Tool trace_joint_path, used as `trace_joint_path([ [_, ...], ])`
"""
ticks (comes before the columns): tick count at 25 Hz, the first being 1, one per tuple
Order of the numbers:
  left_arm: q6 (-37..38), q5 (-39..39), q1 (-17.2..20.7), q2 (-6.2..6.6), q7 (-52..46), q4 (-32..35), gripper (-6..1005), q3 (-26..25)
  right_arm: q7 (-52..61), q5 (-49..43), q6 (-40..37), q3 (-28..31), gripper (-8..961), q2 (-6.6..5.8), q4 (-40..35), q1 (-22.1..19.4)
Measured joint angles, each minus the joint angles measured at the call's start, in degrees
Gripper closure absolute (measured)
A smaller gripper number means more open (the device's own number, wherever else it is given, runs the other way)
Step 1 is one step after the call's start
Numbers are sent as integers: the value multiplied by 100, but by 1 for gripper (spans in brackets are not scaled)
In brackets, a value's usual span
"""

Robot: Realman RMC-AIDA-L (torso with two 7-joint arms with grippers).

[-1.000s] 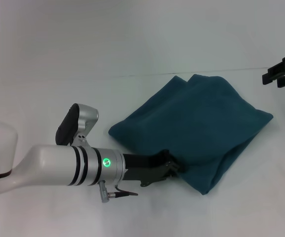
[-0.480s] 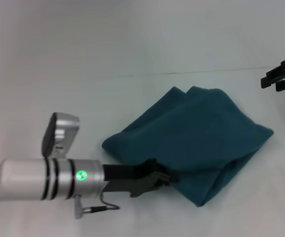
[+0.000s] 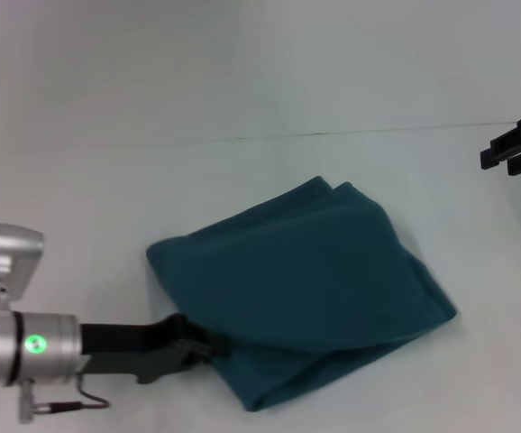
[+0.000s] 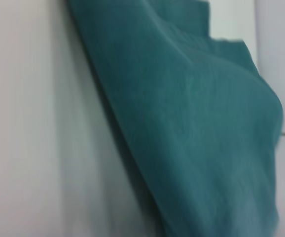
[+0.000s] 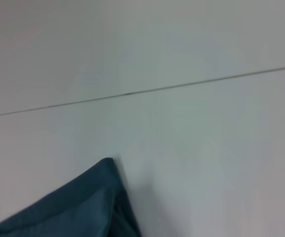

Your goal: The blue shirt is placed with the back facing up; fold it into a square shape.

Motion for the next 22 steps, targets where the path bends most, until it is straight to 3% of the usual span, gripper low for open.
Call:
trace_joint_path([
  [6, 94, 871, -218, 236, -3, 187, 907, -613, 9, 0, -13, 0, 494, 5, 8, -16],
  [12, 19, 1359, -517, 401, -2, 196, 908, -883, 6, 0, -22, 0, 496, 22, 19, -4],
  [17, 23, 1554, -555, 420, 103, 427, 890, -879, -23, 0, -17, 0, 497, 35, 90, 4],
  [22, 175, 1659, -369, 357, 170, 1024, 846, -916, -25, 0, -2, 0, 498, 36, 143, 23],
])
